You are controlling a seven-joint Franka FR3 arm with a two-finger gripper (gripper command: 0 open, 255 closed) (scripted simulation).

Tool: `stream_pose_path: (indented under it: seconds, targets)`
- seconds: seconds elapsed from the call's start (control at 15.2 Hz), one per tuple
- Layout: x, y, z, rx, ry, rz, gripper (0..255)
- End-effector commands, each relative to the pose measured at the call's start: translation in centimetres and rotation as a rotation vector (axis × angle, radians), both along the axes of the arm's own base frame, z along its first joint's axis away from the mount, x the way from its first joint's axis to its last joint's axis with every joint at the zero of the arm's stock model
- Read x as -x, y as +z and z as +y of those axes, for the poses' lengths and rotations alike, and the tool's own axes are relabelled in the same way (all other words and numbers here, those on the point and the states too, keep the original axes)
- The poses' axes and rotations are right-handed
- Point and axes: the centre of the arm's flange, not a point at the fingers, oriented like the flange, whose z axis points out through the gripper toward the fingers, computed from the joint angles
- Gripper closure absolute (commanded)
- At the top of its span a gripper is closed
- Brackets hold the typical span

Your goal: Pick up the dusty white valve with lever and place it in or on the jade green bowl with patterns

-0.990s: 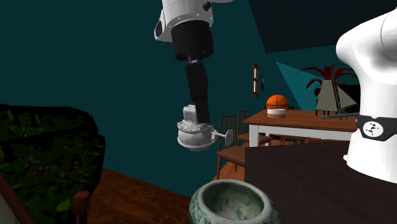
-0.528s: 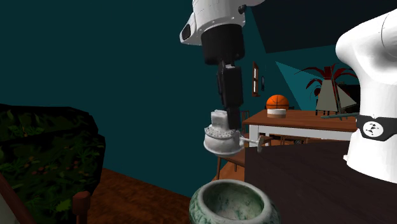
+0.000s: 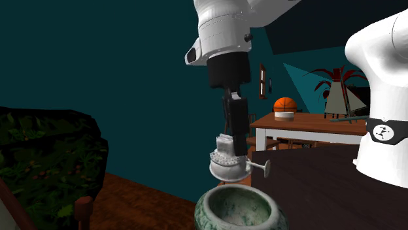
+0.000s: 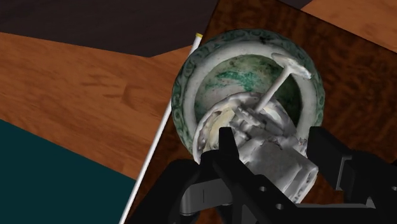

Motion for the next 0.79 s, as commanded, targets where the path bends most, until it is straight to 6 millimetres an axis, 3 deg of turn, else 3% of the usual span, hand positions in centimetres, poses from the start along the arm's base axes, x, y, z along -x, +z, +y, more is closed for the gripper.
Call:
stream_pose_path:
  seconds: [0.0, 0.4, 0.73]
  targets:
    - [0.0, -1.1, -0.1, 0.0, 0.0, -0.001, 255]
    - [0.0, -4.2, -0.1, 0.0, 0.0, -0.001, 255]
    - [0.0, -4.2, -0.1, 0.0, 0.0, -0.001, 255]
